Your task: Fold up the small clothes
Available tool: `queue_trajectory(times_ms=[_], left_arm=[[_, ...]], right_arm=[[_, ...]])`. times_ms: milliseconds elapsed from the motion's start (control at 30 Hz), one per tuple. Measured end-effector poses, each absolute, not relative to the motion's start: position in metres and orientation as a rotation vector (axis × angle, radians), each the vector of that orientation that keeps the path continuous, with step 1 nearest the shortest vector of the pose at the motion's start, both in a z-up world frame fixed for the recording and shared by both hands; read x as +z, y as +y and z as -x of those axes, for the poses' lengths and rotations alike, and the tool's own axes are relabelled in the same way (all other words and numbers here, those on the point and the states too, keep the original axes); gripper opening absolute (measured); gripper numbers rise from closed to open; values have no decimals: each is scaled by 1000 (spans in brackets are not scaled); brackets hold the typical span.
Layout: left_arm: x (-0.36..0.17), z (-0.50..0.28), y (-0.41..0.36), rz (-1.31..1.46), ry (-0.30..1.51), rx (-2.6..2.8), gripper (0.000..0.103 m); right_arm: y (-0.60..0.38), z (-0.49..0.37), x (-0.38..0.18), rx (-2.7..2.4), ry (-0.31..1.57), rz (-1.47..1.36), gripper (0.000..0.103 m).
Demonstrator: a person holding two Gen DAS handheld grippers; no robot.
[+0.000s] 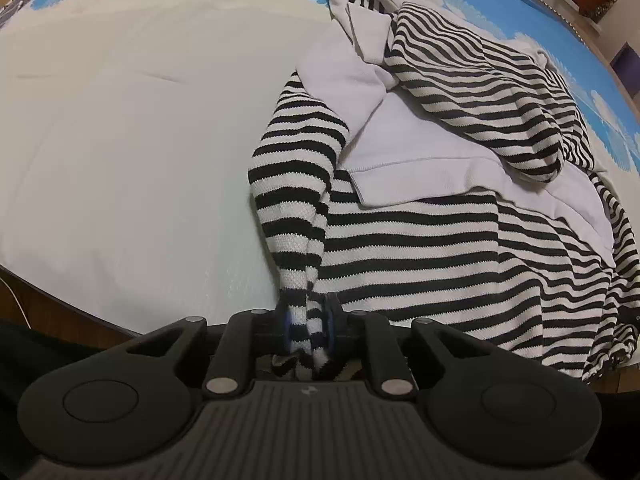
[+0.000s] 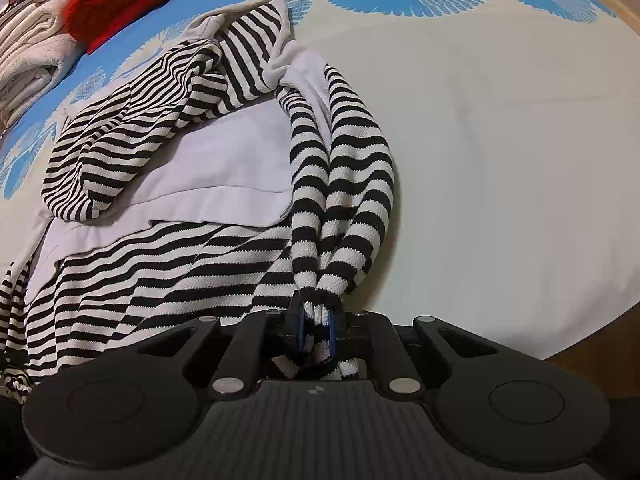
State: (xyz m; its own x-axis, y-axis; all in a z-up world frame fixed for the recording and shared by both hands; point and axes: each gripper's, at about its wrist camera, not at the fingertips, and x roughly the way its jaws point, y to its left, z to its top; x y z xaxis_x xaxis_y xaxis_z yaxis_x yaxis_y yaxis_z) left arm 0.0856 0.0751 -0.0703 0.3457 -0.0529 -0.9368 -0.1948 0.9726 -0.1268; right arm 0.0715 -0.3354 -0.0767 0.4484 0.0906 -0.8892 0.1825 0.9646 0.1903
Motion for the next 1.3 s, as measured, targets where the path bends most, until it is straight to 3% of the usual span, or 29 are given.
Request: queue_trajectory(times_ms=[200, 267, 900, 967, 1300], left_arm=[[-70, -84, 66, 148, 1210, 73, 16], [-69, -84, 65, 139, 1202, 66, 11], [-70, -84, 61, 90, 1202, 50, 11], [-69, -83, 62, 95, 1193, 50, 7], [-6, -74, 58, 55, 995, -10, 5]], right_arm=[[-333, -72, -78, -42, 1120, -257, 11], [-332, -72, -77, -40, 1116, -252, 11], [-333, -72, -78, -34, 1112, -238, 10], [-333, -72, -77, -34, 1107, -239, 9], [-343, -62, -13, 60, 853, -345, 6]])
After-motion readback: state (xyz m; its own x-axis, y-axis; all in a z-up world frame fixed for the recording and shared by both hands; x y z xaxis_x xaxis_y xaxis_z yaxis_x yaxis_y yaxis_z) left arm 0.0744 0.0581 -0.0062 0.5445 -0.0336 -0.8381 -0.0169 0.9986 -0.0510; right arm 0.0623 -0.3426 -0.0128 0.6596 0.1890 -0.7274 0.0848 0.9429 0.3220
